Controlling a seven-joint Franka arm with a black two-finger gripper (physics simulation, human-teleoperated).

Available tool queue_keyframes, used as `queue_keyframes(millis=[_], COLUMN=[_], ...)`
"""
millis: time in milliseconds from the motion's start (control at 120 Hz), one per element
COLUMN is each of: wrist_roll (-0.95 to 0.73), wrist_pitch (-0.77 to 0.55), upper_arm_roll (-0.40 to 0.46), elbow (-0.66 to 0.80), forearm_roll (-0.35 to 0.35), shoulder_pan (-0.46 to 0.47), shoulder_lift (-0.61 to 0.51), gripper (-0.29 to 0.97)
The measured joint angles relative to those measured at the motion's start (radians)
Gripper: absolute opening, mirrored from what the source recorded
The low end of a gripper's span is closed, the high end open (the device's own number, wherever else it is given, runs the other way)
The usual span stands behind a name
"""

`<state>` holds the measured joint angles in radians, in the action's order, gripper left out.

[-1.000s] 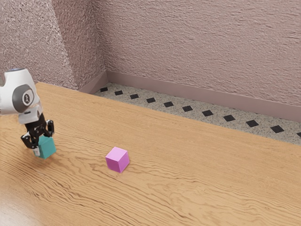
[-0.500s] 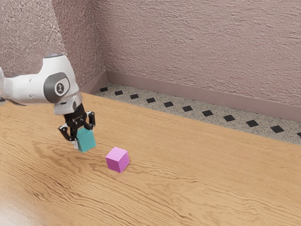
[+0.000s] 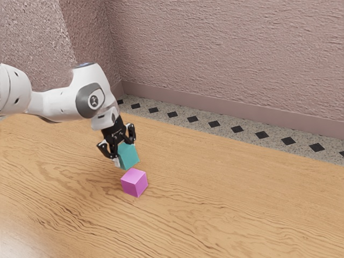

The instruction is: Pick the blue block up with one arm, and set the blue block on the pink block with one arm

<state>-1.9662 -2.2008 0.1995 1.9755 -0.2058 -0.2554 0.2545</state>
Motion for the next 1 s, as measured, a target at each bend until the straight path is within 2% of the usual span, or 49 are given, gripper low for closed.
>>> queue_keyframes(millis=[408, 792, 900, 1000], wrist_roll=[0.091, 0.16, 0.173, 0.182], wrist_pitch=[-0.032, -0.036, -0.037, -0.035], upper_arm_roll=[-0.001, 0.0, 0.0, 0.0], elbow=[0.0, 0.042, 0.053, 0.054], forearm_roll=[0.0, 0.061, 0.064, 0.069], shoulder_pan=[0.053, 0.057, 0.067, 0.075], shoulder_lift=[0.023, 0.005, 0.003, 0.007], gripper=[0.32, 0.32, 0.35, 0.44])
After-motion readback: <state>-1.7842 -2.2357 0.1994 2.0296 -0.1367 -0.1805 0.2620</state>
